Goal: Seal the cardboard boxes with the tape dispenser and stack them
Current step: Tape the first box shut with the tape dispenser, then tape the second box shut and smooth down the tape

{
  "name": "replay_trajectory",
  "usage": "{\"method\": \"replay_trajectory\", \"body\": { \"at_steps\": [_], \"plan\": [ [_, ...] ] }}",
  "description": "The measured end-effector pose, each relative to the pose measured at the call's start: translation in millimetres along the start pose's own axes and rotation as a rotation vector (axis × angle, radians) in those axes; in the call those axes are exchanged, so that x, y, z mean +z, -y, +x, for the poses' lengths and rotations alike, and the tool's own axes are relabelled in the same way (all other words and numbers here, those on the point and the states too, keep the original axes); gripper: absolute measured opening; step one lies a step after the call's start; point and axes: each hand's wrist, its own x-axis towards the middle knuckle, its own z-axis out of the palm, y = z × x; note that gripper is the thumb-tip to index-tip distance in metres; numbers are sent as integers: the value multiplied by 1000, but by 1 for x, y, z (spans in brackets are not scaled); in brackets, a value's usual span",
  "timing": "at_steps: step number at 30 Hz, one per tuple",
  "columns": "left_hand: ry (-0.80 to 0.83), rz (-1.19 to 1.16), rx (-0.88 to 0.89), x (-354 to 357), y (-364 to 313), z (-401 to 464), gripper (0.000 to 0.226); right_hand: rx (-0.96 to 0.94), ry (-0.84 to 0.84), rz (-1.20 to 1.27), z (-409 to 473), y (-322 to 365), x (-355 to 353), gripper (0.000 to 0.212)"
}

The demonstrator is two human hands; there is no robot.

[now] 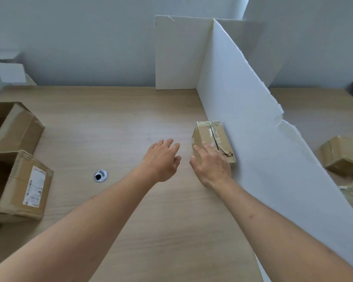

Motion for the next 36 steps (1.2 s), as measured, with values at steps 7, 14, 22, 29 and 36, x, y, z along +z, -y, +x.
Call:
{"method": "replay_trajectory", "body": {
  "at_steps": [7,14,22,29,36],
  "plan": [
    [-78,-2,25,-41,22,-98,56,-42,-23,3,-77,72,-27,57],
    [-154,-1,-50,-54,41,-205,53,-150,-28,-17,-150,134,-30,60],
    [-250,5,-272,-40,45,-338,49,-397,23,-5,-246,190,-18,56],
    [-314,-5,-454,-26,55,-467,45,-586,68,-2,-328,242,0,53],
    [-317,-27,-586,-12,116,-570,49,-690,135,-12,-385,330,35,50]
  ]
}}
